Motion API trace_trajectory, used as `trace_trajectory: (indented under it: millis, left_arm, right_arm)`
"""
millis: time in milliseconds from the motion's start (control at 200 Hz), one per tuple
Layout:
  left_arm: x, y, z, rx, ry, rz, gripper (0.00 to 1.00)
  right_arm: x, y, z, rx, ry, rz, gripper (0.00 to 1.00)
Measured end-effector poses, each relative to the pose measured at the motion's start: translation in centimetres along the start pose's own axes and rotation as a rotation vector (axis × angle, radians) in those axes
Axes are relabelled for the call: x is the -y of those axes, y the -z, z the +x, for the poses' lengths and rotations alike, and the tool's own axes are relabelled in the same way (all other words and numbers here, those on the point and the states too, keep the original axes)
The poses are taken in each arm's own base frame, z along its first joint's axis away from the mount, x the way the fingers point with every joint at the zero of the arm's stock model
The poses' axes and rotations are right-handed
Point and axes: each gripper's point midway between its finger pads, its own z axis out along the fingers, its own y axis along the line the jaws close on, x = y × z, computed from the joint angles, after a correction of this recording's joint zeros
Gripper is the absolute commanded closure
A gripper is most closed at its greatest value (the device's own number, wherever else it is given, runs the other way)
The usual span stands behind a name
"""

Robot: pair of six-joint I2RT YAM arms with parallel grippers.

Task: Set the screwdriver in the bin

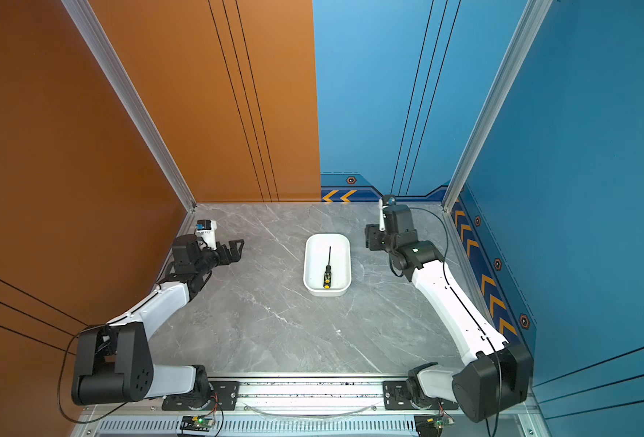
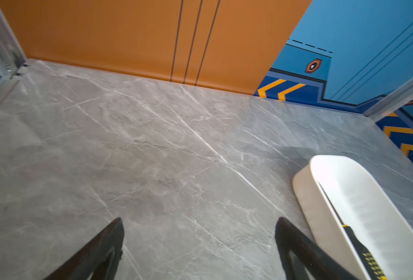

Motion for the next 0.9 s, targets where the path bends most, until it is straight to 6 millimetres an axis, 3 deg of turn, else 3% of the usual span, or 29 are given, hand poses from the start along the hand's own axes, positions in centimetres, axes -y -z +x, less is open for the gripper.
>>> trace_trajectory:
  millis: [70, 140, 265, 366, 586, 801, 901]
  left_arm:
    - [-1.5, -0.3, 1.0, -0.012, 0.008, -0.055, 0.02]
    - [-2.6, -0.6, 1.6, -0.018, 0.012, -0.095, 0.02]
    - [-3.4, -0.6, 2.4, -0.022, 0.003, -0.131, 0.02]
    - [-3.9, -0.4, 3.1, -0.024, -0.007, -0.158, 0.02]
    - [-4.6, 0.0, 4.6, -0.005, -0.045, -0.184, 0.02]
    - [-5.0, 0.4, 5.4, 0.053, -0.068, -0.196, 0.02]
    - [-5.2, 0.5, 6.6, 0.07, -0.078, -0.203, 0.02]
  right_arm:
    - [4.7, -1.6, 2.4, 0.004, -0.05, 0.092, 0.32]
    - [8.2, -3.2, 5.6, 0.003, -0.093, 0.15, 0.33]
    - [11.4, -4.8, 11.4, 0.006, -0.125, 0.205, 0.32]
    - [11.5, -5.6, 13.2, 0.03, -0.113, 0.19, 0.32]
    - [10.0, -6.7, 11.9, 0.176, -0.085, 0.12, 0.32]
    - [6.8, -8.8, 15.1, 0.183, 0.025, 0.083, 0.31]
    - [7.0, -9.1, 15.9, 0.189, 0.037, 0.101, 0.31]
